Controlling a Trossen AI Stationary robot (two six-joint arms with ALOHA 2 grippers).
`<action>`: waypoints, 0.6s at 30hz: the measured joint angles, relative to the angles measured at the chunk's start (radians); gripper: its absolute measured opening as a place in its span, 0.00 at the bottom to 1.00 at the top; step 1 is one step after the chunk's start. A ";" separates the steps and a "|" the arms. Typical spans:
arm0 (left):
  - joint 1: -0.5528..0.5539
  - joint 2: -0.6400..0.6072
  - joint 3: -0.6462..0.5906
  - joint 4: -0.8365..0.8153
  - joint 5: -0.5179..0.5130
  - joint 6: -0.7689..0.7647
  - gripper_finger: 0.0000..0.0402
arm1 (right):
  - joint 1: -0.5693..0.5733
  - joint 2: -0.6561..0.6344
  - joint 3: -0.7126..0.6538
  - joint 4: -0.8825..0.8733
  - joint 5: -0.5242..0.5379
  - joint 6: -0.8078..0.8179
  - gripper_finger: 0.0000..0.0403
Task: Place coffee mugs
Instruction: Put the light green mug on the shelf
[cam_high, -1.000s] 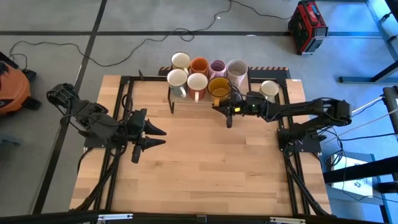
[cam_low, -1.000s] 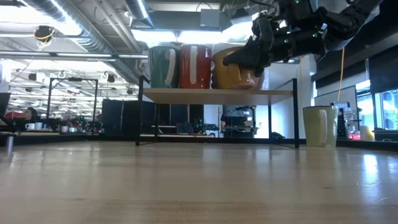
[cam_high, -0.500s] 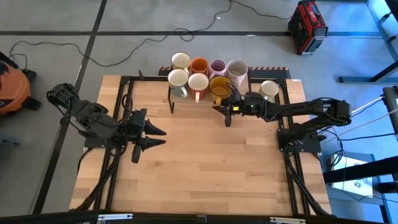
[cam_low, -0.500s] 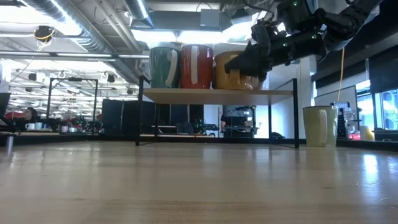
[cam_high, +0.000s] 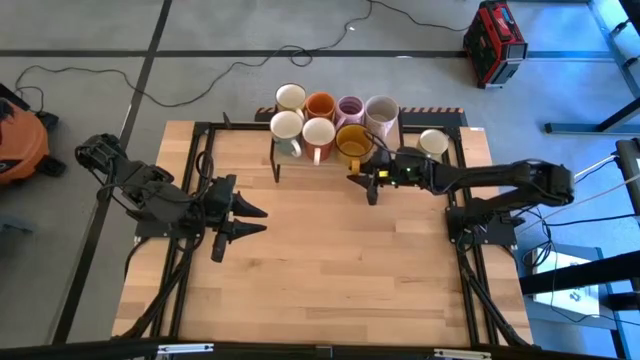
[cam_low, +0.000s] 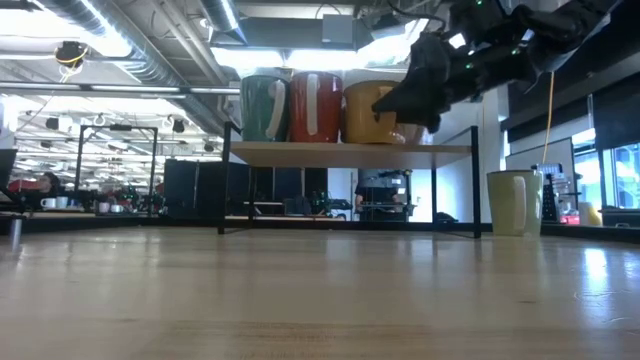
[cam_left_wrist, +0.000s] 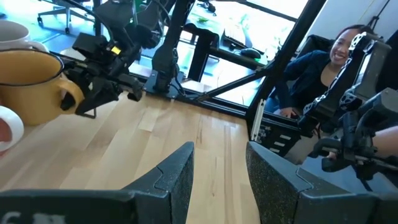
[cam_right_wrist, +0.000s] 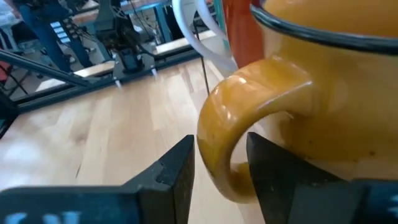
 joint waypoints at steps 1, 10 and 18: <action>0.000 0.000 0.000 0.000 0.000 0.000 0.35 | 0.000 -0.016 0.000 -0.026 0.004 0.000 0.34; 0.000 0.000 0.000 0.000 0.001 0.008 0.35 | 0.000 -0.076 0.001 -0.078 0.028 0.001 0.34; 0.000 0.000 0.000 -0.001 0.001 0.008 0.35 | -0.001 -0.066 0.028 -0.076 0.111 0.000 0.34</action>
